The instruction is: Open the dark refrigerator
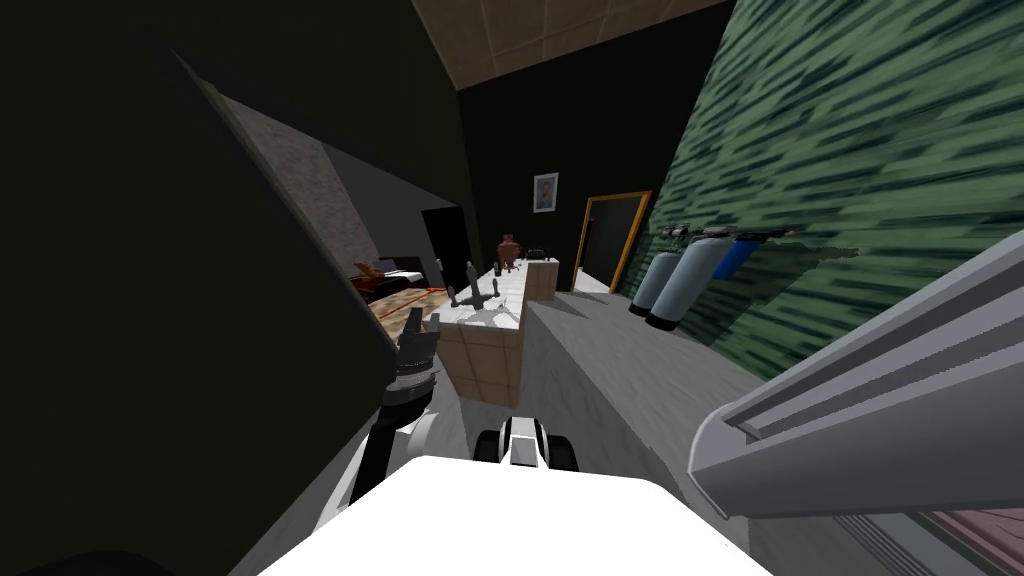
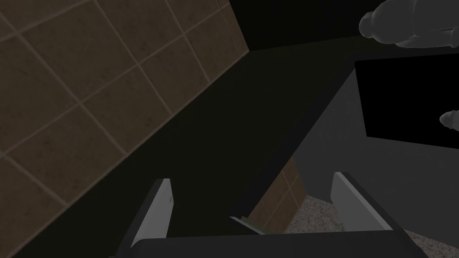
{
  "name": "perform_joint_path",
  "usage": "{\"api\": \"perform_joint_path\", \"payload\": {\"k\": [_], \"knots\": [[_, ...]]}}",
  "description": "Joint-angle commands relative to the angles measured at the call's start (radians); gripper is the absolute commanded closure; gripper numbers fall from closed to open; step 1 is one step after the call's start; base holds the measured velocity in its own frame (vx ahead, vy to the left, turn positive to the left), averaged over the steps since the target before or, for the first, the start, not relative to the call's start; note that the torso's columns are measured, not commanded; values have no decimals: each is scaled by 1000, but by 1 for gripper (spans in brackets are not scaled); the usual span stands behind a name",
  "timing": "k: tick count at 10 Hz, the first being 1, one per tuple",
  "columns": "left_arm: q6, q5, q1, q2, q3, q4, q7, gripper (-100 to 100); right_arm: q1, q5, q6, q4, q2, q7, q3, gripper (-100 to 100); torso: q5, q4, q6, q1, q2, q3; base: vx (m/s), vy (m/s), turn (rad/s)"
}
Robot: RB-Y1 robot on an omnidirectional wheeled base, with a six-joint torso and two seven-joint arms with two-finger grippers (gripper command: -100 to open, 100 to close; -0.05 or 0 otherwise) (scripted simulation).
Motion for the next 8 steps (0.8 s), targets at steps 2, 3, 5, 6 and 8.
{"api": "perform_joint_path", "payload": {"k": [2, 3, 5, 6, 8], "knots": [[0, 0, 0, 0, 0, 0, 0, 0, 27, 23, -1, -19, -61, -119, 44, -100, -3, -1, 1, 2, 1, 2, -1, -9, -11], [0, 0, 0, 0, 0, 0, 0, 0, 29, 0, -10, -24, -78, -111, 49, -100, -3, 1, -2, 0, 2, 3, 11, 14, -47], [0, 0, 0, 0, 0, 0, 0, 0, 29, 0, -10, -24, -78, -111, 49, -100, 0, 1, -3, 3, 1, 2, 16, 4, -20], [0, 0, 0, 0, 0, 0, 0, 0, 33, 11, -3, -38, -75, -129, 76, -100, 0, 1, -3, 3, 1, 2, 1, 6, -12], [0, 0, 0, 0, 0, 0, 0, 0, 35, 11, -3, -38, -73, -126, 78, 0, -4, -2, 0, 5, 1, 3, -1, 2, -5]]}}
